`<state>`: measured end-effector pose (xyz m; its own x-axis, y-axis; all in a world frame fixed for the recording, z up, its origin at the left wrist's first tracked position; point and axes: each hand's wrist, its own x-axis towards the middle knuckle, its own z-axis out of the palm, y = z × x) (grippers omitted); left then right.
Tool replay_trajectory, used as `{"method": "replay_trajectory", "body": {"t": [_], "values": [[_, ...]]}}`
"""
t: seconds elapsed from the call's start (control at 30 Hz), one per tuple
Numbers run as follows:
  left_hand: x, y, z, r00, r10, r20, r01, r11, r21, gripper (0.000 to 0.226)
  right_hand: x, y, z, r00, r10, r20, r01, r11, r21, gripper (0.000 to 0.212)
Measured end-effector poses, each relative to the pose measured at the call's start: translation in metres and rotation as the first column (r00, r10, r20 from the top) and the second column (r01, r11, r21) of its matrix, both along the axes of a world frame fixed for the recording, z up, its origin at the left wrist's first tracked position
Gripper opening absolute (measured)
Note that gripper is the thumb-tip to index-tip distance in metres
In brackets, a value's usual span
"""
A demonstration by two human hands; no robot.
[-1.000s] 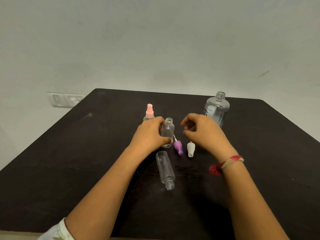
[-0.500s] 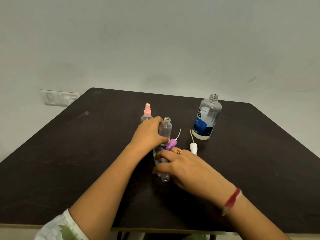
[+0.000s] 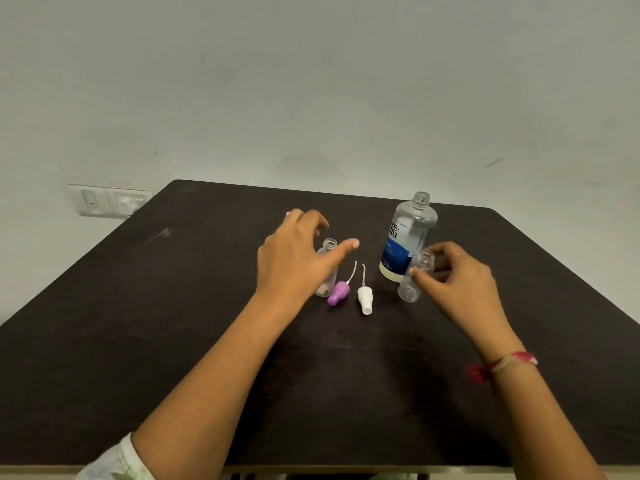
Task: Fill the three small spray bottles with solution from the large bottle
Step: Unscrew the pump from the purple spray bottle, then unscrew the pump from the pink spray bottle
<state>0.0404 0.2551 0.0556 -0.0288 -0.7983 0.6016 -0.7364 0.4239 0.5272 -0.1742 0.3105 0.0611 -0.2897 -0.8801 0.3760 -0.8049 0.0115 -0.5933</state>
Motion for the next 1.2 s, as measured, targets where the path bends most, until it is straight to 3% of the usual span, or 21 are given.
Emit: {"method": "replay_trajectory", "body": {"t": [0.1,0.27,0.57,0.83,0.97,1.03,1.1,1.2], "values": [[0.007,-0.002,0.004,0.986,0.047,-0.157,-0.063,0.994,-0.093,0.04,0.006,-0.008,-0.013,0.999,0.024,0.026,-0.025,0.999,0.044,0.024],[0.018,-0.022,-0.007,0.945,0.105,-0.31,-0.099,0.994,0.036,0.033,0.019,-0.023,-0.02,0.998,0.063,-0.029,-0.063,0.998,-0.011,0.025],[0.022,-0.04,-0.022,0.911,0.111,-0.398,-0.055,0.987,0.15,0.038,0.04,-0.056,-0.021,0.988,0.111,-0.107,-0.115,0.992,-0.041,0.025],[0.023,-0.049,-0.028,0.879,0.114,-0.463,-0.002,0.972,0.236,0.046,0.033,-0.052,-0.028,0.999,0.009,-0.041,-0.016,0.988,-0.152,0.047],[0.023,-0.052,-0.031,0.886,0.111,-0.451,0.024,0.959,0.284,0.053,0.034,-0.04,-0.017,0.998,-0.027,-0.062,0.011,0.97,-0.242,0.031],[0.022,-0.052,-0.033,0.887,0.1,-0.451,0.037,0.958,0.286,0.055,0.035,-0.037,-0.016,0.996,0.041,-0.073,-0.051,0.989,-0.138,0.035],[0.022,-0.052,-0.035,0.885,0.092,-0.456,0.049,0.957,0.287,0.055,0.038,-0.036,-0.019,0.977,0.135,-0.163,-0.122,0.989,0.084,0.038],[0.021,-0.052,-0.037,0.887,0.088,-0.453,0.051,0.957,0.285,0.052,0.044,-0.039,-0.024,0.932,0.167,-0.322,-0.089,0.966,0.245,0.037]]}}
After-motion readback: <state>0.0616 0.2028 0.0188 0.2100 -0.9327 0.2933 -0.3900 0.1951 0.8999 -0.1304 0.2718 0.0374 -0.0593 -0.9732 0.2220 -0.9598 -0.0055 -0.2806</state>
